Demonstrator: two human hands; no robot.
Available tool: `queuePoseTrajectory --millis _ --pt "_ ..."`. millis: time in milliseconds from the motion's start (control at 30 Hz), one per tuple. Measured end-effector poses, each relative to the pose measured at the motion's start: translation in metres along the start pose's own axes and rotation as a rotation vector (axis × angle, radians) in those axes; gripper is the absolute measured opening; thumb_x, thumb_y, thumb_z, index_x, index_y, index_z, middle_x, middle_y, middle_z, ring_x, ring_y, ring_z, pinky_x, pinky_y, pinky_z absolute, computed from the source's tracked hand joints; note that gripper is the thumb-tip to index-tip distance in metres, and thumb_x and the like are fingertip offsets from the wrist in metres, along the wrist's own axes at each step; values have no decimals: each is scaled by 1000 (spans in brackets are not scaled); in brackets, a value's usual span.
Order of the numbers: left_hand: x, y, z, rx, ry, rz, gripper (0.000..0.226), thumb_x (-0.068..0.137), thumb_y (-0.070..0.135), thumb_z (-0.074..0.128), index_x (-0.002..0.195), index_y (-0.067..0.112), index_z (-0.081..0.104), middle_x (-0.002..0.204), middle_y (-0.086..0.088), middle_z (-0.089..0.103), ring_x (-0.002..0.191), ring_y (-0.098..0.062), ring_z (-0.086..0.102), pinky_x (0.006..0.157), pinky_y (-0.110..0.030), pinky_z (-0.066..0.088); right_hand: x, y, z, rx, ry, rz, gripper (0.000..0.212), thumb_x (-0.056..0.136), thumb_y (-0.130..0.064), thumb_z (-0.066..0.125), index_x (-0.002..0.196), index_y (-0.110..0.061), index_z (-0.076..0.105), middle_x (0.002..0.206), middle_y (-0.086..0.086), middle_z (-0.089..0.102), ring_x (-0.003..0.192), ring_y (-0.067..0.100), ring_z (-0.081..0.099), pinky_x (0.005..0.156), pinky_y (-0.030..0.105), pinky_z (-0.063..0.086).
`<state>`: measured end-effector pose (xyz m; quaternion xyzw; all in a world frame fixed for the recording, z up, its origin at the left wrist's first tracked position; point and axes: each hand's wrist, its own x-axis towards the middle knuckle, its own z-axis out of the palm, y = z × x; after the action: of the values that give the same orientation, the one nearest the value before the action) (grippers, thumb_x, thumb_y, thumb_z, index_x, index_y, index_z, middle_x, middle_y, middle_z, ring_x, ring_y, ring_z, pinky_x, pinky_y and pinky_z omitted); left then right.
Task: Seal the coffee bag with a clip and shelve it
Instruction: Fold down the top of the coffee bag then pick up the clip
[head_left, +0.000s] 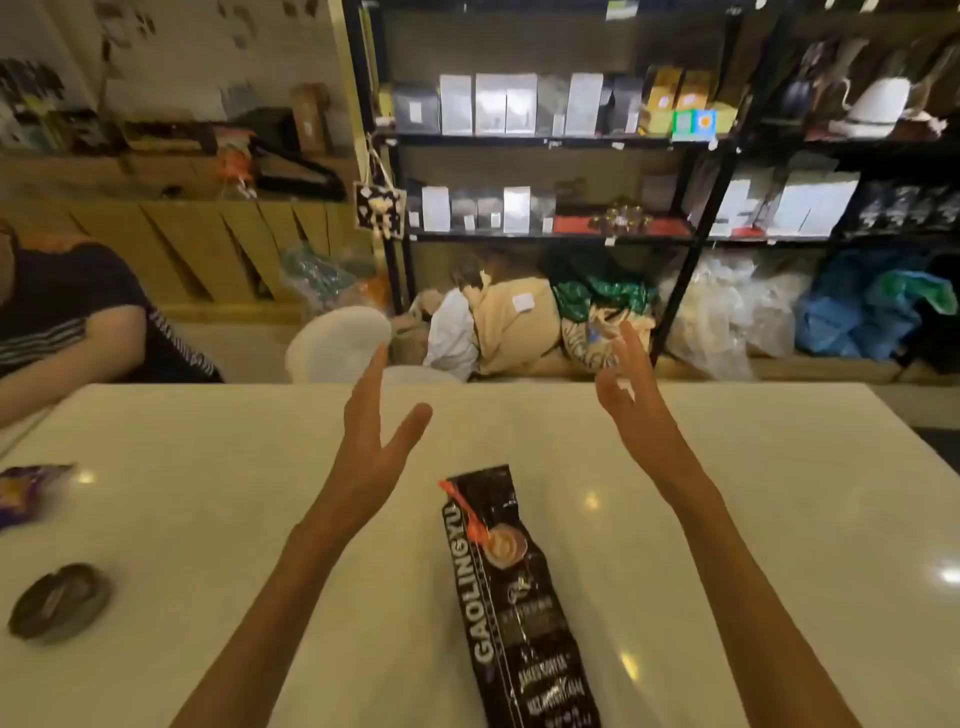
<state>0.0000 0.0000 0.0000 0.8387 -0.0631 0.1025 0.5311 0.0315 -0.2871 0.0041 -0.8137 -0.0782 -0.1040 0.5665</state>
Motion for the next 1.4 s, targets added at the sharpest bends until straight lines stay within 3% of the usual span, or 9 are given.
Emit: queuePoseTrajectory --millis 200,333,433,667,833,967,1100,1233,1400 --pt "-123 -61 49 -216 -31 -350 71 90 45 54 154 35 24 158 7 33 142 -8 34 114 -38 36 -138 77 41 302 -2 402 59 99 -39 46 150 -48 19 157 -6 34 140 12 37 112 40 34" --pt "-132 -58 70 -381 -181 -427 41 96 34 51 136 24 51 139 2 57 128 -19 55 103 -42 50 -165 72 61 339 -58 528 40 88 -52 53 123 -35 62 125 -6 67 114 14 64 84 25 56" --pt "-116 -43 77 -511 -203 -411 23 98 27 53 120 23 58 124 -3 66 117 -23 64 89 -34 57 -164 51 75 333 -83 468 19 83 -42 65 99 -32 67 100 -3 75 93 21 73 70 26 60" --pt "-75 -17 62 -518 -244 -127 19 94 9 57 103 25 61 101 13 73 98 -5 68 78 -21 56 -145 30 58 307 -7 246 22 83 -17 73 86 -37 65 100 -10 74 97 14 70 73 24 59" --pt "-76 -18 72 -479 -222 -114 30 93 25 60 116 43 53 114 12 67 111 -14 66 85 -26 57 -133 34 65 321 37 279 18 85 -19 68 101 -20 59 100 -11 71 99 10 69 71 22 59" --pt "-77 -22 81 -554 -326 -262 58 77 29 79 114 54 42 109 20 69 106 -11 70 75 -21 59 -130 29 73 316 -1 348 42 74 -43 75 109 -26 58 102 -4 73 96 14 71 77 30 61" --pt "-73 -23 84 -577 -275 -262 68 75 23 82 115 55 37 109 13 74 101 -17 73 74 -25 60 -125 33 75 208 122 322 31 77 -33 80 98 -31 57 89 -10 71 87 12 71 68 26 61" --pt "-65 -26 90 -569 -240 -314 60 84 11 75 129 35 43 109 10 75 101 -15 73 73 -22 59 -120 37 76 302 204 331 45 75 -24 83 96 -41 48 94 -12 72 88 9 73 63 20 59" --pt "-58 -32 95 -541 -125 -308 23 94 6 62 109 23 67 102 5 79 95 -14 75 72 -20 59 -113 37 67 414 147 353 54 71 -34 82 117 -35 54 101 -15 76 93 11 74 67 23 60"
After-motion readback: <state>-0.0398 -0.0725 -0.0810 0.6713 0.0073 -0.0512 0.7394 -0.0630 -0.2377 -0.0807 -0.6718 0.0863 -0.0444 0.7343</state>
